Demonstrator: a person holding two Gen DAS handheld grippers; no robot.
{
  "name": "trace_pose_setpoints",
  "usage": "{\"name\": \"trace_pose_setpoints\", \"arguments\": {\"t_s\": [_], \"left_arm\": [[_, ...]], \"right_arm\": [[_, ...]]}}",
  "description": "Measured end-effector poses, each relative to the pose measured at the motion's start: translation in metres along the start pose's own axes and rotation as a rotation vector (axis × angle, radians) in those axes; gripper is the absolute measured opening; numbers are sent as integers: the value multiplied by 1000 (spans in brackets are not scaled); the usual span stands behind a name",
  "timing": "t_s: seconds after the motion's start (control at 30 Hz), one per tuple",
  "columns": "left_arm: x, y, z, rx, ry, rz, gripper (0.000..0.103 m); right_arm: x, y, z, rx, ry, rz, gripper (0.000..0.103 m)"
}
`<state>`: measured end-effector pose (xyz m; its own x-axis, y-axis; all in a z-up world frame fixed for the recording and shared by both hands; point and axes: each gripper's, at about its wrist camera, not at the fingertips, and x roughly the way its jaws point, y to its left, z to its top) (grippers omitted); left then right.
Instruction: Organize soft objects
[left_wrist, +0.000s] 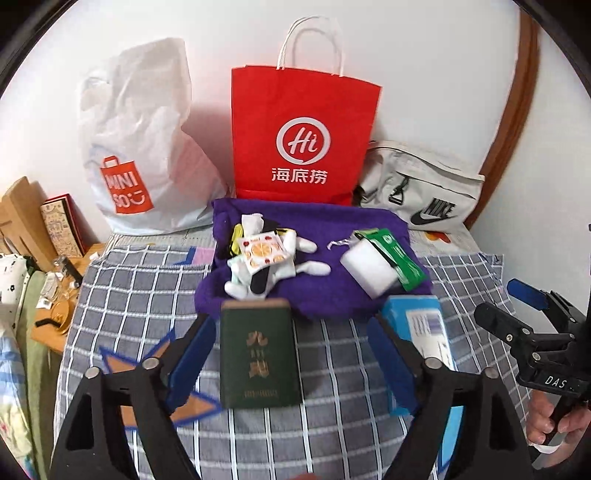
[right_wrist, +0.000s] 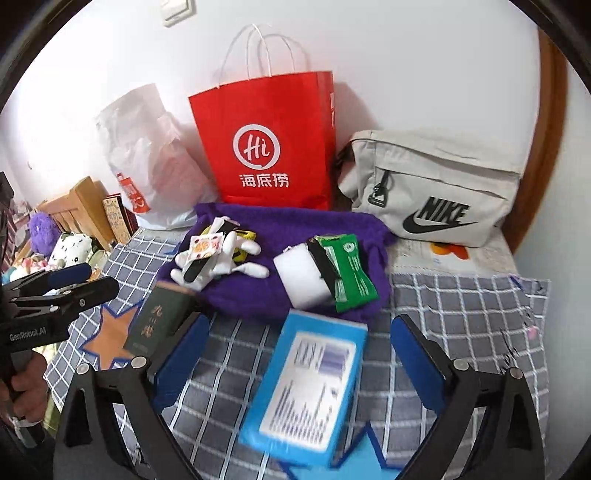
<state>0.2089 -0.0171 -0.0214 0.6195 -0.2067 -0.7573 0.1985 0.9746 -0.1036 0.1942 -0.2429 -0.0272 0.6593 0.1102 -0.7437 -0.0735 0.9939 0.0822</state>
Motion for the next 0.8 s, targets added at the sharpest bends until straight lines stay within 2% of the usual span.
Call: {"name": "trace_pose_setpoints", "arguments": {"t_s": [0.1, 0.23, 0.33, 0.43, 0.8], "left_arm": [[-19, -10, -21, 14, -14, 27, 94], [-40, -20, -46, 24, -19, 60, 94], [-55, -23, -62, 17, -30, 64, 94], [-68, -28, -76, 14, -42, 56, 94], [-104, -29, -108, -2, -93, 64, 94]], "right_arm": [[-22, 2, -15, 19, -21, -7, 98], [-53, 8, -37, 26, -43, -1, 98], [-69, 12, -52, 23, -52, -25, 98], [-82, 13, -66, 39, -59, -7, 98], [-120, 22, -101, 24, -95, -55, 98]]}}
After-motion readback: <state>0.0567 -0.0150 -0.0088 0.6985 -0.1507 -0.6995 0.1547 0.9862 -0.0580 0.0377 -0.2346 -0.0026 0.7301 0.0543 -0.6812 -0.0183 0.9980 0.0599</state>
